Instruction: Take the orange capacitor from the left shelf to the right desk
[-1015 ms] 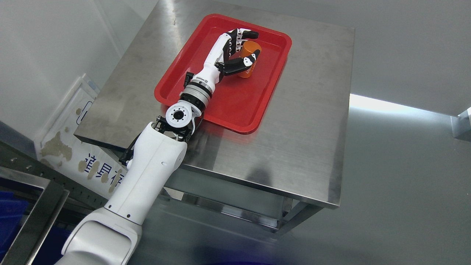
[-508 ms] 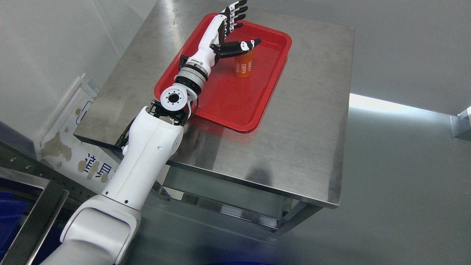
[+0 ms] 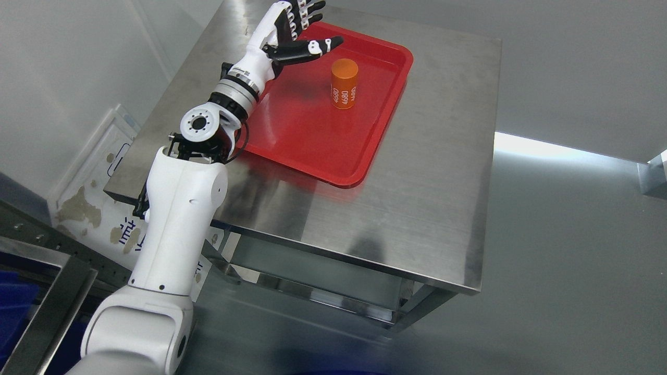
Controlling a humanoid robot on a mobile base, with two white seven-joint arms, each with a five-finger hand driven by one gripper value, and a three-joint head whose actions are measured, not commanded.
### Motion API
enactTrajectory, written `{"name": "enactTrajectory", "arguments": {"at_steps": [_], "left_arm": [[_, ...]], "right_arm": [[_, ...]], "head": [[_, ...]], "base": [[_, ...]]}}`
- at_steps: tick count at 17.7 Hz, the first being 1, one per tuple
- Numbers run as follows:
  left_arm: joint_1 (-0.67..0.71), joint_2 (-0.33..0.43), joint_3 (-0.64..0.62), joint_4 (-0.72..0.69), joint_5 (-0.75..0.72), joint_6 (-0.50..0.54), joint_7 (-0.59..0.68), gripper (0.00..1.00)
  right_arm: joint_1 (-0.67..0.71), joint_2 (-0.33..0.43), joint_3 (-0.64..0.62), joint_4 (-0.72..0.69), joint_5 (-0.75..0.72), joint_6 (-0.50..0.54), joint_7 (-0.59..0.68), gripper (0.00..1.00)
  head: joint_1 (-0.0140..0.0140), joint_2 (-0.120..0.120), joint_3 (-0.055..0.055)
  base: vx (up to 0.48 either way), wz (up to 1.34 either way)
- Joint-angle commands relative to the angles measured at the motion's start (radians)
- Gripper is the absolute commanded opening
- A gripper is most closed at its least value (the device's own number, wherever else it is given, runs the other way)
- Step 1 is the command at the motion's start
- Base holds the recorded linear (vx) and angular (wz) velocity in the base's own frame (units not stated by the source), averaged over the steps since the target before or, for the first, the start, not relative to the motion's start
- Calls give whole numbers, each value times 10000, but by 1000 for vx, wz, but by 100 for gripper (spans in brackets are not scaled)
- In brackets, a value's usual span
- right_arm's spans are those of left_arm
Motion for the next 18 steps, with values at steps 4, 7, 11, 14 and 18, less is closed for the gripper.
{"name": "enactTrajectory", "arguments": {"at_steps": [4, 7, 11, 14, 18], "left_arm": [[2395, 175, 3219, -4158, 760, 444, 2380, 92], [3655, 175, 2757, -4927, 745, 427, 2473, 97], [4240, 175, 3338, -4912, 744, 443, 2580, 99], [4653, 175, 3508, -4912, 729, 412, 2963, 100], [5435, 175, 3523, -4912, 729, -184, 3010, 100]], "right_arm": [[231, -175, -107, -174, 61, -5, -2, 100], [231, -175, -107, -174, 61, -5, -2, 100], [231, -175, -107, -174, 61, -5, -2, 100], [231, -175, -107, -174, 61, -5, -2, 100], [231, -175, -107, -174, 61, -5, -2, 100]], "head": [[0, 0, 0], [0, 0, 0], [0, 0, 0], [0, 0, 0], [0, 0, 0]], "base": [[0, 0], [0, 0], [0, 0], [0, 0], [0, 0]]}}
